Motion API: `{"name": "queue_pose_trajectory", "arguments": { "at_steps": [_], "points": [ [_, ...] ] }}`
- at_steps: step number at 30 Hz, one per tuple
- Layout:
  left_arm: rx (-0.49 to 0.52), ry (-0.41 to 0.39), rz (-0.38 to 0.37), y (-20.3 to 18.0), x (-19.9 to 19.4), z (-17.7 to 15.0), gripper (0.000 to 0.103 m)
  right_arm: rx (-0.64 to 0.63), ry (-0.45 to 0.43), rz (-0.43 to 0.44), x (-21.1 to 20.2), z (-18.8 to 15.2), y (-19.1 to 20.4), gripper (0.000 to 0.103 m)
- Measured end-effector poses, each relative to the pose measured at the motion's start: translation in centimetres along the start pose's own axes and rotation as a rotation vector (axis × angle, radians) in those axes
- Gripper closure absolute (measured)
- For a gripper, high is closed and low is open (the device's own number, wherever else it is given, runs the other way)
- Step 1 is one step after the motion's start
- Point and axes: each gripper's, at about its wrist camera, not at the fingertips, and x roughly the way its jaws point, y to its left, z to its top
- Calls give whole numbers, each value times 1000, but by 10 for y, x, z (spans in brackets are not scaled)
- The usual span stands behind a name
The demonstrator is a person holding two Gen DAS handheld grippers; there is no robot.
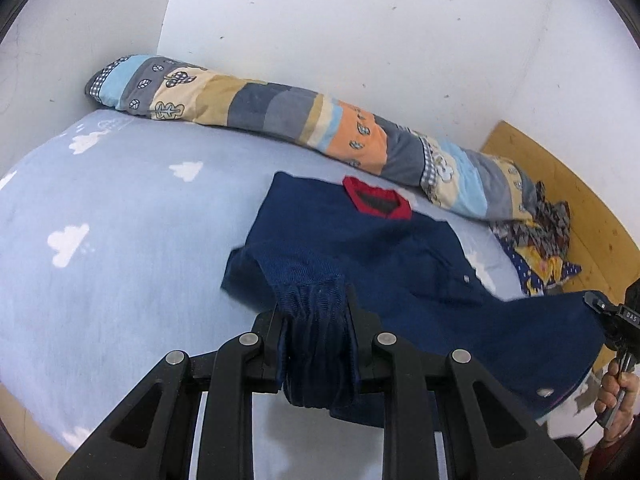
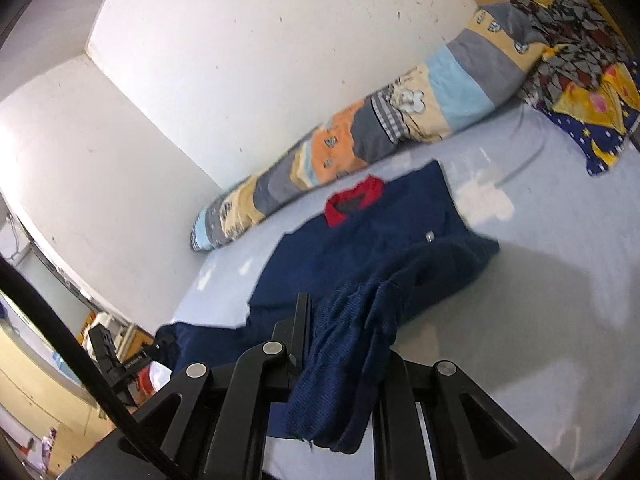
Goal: Fold large clothes
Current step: 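Lift the held hem and fold it toward the red collar with both grippers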
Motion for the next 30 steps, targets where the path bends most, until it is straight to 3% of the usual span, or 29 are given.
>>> {"name": "queue_pose_trajectory", "arguments": {
  "at_steps": [7, 12, 19, 22, 24, 26, 28, 30],
  "points": [
    [-33, 21, 25, 7, 53, 60, 79, 35, -27, -2, 43, 68, -11, 93],
    [-40, 68, 40, 9, 121, 114, 78, 19, -18, -52, 101, 122, -24, 93],
    [-25, 206, 93, 7, 258, 172, 74, 63, 46, -153, 213, 187, -78, 93],
    [-67, 267, 150, 23, 320, 182, 68, 127, 100, -199, 269, 199, -114, 92],
    [-141, 324, 182, 43, 357, 181, 58, 163, 143, -250, 310, 200, -143, 90],
    [-236, 371, 127, 63, 381, 180, 45, 230, 150, -285, 330, 198, -168, 80],
    [-305, 360, 84, 74, 387, 182, 44, 345, 151, -264, 342, 190, -198, 79],
    [-357, 356, 4, 84, 388, 186, 39, 355, 144, -243, 342, 188, -204, 78]
  ]
}}
